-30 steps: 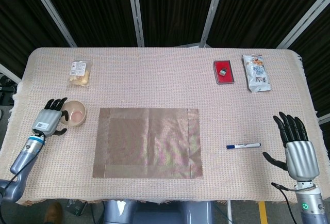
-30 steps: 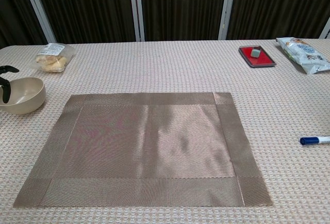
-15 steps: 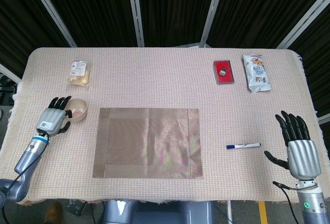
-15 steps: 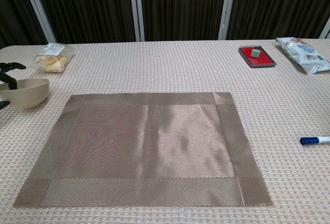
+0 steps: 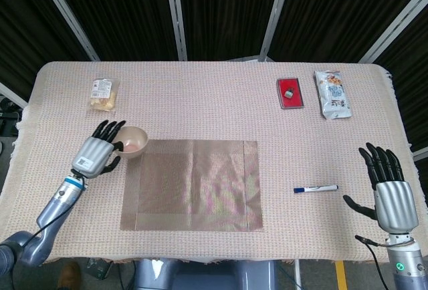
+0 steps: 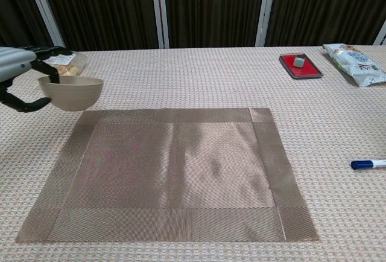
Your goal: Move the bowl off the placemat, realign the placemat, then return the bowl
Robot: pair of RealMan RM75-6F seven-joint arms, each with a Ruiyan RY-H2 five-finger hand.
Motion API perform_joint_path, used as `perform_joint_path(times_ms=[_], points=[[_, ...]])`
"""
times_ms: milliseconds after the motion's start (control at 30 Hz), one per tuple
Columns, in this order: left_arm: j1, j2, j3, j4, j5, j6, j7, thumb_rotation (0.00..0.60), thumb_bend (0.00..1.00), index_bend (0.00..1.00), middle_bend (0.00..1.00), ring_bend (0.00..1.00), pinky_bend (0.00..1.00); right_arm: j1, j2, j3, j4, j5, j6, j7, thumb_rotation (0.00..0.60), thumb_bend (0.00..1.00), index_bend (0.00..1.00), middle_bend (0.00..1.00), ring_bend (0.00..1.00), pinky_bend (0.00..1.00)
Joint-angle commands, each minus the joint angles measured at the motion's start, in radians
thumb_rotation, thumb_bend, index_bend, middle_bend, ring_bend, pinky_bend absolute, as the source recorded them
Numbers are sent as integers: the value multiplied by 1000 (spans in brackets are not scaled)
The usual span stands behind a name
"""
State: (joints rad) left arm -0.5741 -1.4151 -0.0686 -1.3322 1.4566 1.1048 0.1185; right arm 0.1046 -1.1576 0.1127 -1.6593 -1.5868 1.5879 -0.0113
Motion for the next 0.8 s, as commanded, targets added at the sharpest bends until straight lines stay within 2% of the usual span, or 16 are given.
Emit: perform_joint_path(times_ms=[33,167,300,433,667,700,767,800], points=[[-41,-20,-4,-78,43,-9,69,600,426,597,0,0,0,-1,3,0,1,1,1,6,600,0,20,0,0,0],[-73,-96,10,-92,52,-56,125,600,426,595,0,0,0,-3,7,2,1,6,3,14,600,0,19,0,0,0],[-100,-195,27,-34,53,-103,174,600,426,596,0,0,0,-5,13,6,-4,15,5,27,600,0,20,0,0,0],[-106,-268,31,37,57,-104,162,600,427,597,0,0,0,-8,18,7,-2,19,7,32,600,0,25,0,0,0],[-110,-313,44,82,86,-81,148,600,418,589,0,0,0,-10,26,12,7,28,8,54,600,0,29,0,0,0],[-109,-311,46,78,86,-81,149,600,377,551,0,0,0,-10,26,12,7,28,8,55,600,0,29,0,0,0],[-103,-301,49,60,83,-78,147,600,184,381,0,0,0,-11,27,11,6,25,11,55,600,0,29,0,0,0],[-101,-296,50,52,81,-76,144,600,69,234,0,0,0,-11,27,11,5,24,12,55,600,0,29,0,0,0]])
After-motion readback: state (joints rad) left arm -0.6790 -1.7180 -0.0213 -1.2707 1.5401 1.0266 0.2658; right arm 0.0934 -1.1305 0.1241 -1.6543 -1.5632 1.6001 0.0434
